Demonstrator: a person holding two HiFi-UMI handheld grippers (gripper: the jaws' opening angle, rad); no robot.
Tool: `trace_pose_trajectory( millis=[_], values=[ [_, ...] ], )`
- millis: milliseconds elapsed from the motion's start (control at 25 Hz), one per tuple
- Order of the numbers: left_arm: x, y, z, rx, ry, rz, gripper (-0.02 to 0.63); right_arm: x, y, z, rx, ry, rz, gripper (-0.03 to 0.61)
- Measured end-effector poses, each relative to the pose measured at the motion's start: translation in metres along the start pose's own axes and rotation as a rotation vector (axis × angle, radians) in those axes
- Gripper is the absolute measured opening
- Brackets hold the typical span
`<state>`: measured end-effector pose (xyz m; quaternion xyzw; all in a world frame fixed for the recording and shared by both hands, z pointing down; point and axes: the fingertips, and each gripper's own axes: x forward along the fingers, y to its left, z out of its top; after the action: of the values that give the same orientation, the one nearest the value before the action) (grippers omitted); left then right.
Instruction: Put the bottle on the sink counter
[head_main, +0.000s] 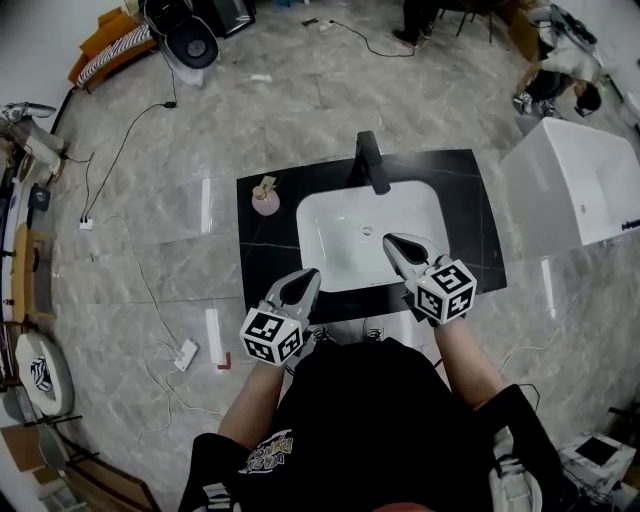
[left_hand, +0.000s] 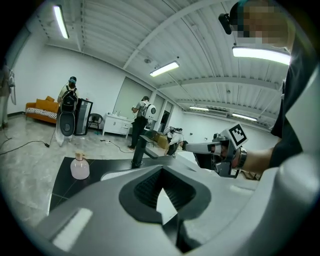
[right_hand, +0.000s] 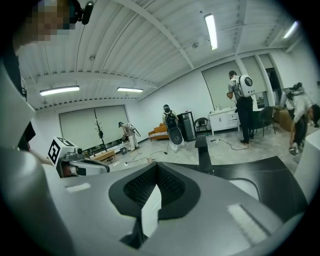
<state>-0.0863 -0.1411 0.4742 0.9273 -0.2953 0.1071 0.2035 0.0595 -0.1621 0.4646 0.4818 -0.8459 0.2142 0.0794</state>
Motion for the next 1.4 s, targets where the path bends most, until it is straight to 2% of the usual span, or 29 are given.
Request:
trace_pose_trajectory(
  millis=[160,720,1400],
  values=[
    [0.006,-0.016,-0.005,-0.005,0.010,0.012,0.002,-0.008,0.000,-0.015,0.006,0.030,0.037,0.028],
    [0.027,-0.050,-0.023,-0.020,0.023,0.045,0.002,-0.038,-0.022,-0.049,0.027,0.085,0.083,0.028],
    [0.035,-0.085,-0.030,-0.009,0.031,0.070,0.002,-0.064,-0.030,-0.062,0.039,0.080,0.129,0.028]
  ],
)
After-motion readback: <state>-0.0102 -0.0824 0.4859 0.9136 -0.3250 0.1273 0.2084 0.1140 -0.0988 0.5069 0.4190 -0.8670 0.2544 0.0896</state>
